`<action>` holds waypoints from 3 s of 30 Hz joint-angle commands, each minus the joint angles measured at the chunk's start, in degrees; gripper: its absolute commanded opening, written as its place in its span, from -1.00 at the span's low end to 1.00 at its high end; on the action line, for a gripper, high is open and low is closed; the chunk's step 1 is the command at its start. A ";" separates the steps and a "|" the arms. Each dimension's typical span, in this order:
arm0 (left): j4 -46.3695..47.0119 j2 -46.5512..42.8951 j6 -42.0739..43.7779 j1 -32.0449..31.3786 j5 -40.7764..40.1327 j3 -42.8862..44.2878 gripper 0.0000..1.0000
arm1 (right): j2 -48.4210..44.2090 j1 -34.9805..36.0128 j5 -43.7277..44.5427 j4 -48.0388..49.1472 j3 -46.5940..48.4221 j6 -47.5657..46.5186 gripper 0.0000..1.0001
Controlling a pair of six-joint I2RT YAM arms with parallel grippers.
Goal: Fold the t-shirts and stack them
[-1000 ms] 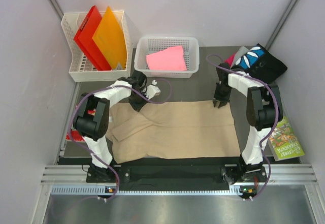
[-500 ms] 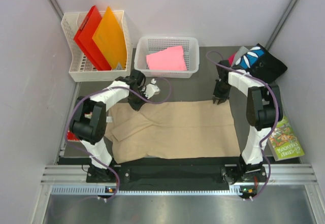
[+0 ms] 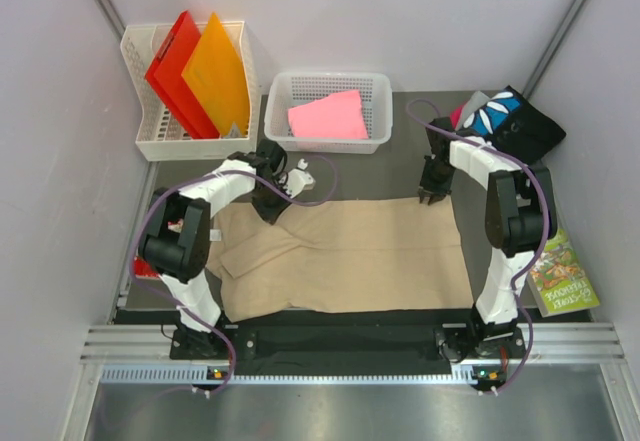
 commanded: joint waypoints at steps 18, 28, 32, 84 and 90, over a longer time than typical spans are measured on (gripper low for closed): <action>-2.53 5.92 -1.06 -1.39 2.15 2.76 -1.00 | -3.31 0.27 0.76 0.41 -0.40 0.11 -0.53; -13.07 -2.15 0.87 -1.65 3.55 6.00 -1.00 | -3.22 0.27 1.03 0.49 -0.31 0.03 -0.54; -20.71 -6.47 2.28 -3.06 5.57 7.41 -0.99 | -3.05 0.27 1.03 0.49 -0.40 0.20 -0.54; -9.39 -1.83 -10.29 -20.47 -2.60 -6.56 -0.35 | -5.16 -0.35 1.21 1.20 -3.39 -1.03 -0.55; -11.50 -2.34 -10.29 -20.55 0.48 -6.65 -0.35 | -5.07 -0.44 1.47 0.76 -2.95 -0.86 -0.55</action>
